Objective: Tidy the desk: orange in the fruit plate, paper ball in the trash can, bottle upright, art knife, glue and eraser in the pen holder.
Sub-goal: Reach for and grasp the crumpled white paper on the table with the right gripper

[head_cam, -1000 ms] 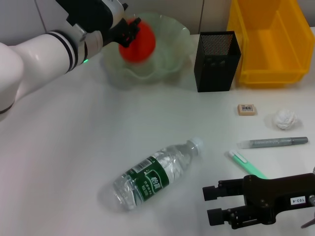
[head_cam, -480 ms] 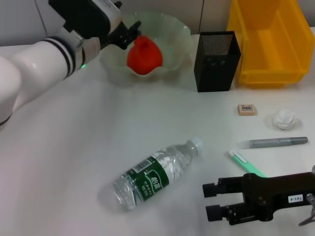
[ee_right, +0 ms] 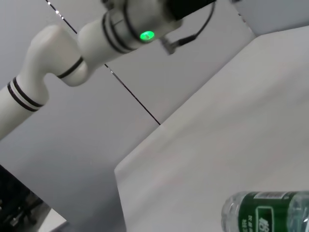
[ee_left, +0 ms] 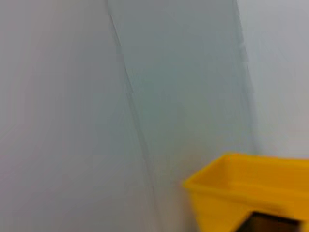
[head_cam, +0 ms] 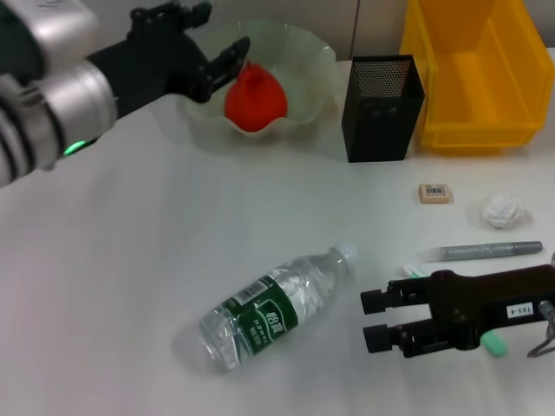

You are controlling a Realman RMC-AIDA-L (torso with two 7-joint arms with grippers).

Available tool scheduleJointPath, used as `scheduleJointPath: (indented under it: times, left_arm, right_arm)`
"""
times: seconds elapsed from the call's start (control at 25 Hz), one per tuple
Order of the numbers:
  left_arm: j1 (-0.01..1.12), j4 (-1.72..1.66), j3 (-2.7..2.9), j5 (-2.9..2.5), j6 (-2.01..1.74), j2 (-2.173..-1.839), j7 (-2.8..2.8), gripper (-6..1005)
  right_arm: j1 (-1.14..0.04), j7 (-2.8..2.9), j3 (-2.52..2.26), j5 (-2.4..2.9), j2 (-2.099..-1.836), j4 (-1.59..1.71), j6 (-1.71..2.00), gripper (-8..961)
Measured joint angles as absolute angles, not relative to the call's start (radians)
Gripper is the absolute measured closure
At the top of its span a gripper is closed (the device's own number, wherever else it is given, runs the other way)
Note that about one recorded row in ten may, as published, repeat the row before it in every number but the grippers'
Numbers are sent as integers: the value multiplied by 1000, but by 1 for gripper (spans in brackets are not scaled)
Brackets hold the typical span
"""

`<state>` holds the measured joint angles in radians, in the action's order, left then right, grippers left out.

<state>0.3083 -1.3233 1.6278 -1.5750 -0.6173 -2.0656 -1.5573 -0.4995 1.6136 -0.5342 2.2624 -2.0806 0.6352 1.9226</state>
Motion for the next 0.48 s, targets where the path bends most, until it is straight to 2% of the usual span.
scheduleJointPath:
  times: [0.16,0.2,0.48]
  left_arm:
    - [288,-1334,1517,-1575,-829,-2065,-1582,455]
    - [282,-1328,1420,-1575,-1014,-2065,-1593,462]
    - [287,-1261,1246,-1593,-1307,-2062,-1616,512]
  right_arm:
    - [-512,1640,-537,2262,-2082,679,1939,195]
    - [-522,1673,-544,2262,-2082,714,1951,195]
    - [-529,1833,-656,2229,-2085,870,1956,195]
